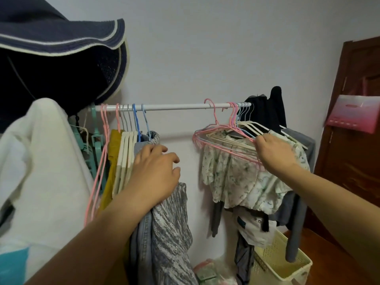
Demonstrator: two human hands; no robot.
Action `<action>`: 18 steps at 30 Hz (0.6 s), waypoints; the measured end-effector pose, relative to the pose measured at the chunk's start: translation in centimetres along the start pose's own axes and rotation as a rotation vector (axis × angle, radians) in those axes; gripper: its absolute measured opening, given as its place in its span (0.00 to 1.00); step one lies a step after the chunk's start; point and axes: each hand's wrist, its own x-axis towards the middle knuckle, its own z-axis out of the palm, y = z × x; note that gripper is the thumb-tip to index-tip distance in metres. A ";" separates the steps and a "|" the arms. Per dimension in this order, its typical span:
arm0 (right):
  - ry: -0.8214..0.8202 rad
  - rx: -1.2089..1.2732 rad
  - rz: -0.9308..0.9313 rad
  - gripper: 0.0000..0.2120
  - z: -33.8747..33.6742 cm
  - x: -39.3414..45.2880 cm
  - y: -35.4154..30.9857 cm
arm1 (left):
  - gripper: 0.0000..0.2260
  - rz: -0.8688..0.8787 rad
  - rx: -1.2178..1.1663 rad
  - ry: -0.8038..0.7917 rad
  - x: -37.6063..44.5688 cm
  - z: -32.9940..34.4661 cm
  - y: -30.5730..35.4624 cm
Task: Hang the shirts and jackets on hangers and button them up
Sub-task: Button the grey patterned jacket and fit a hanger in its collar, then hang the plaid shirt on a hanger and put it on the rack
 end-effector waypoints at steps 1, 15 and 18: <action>0.000 0.055 0.022 0.08 -0.6 0.2 -0.5 | 0.16 0.008 -0.031 0.009 0.2 -0.1 0.7; -0.277 0.956 0.822 0.13 -9.6 -30.2 2.3 | 0.10 0.317 -1.040 0.043 -5.1 14.6 20.6; -0.216 0.967 1.243 0.12 -14.2 -44.3 2.9 | 0.12 0.473 -1.095 -0.293 -11.7 18.3 28.1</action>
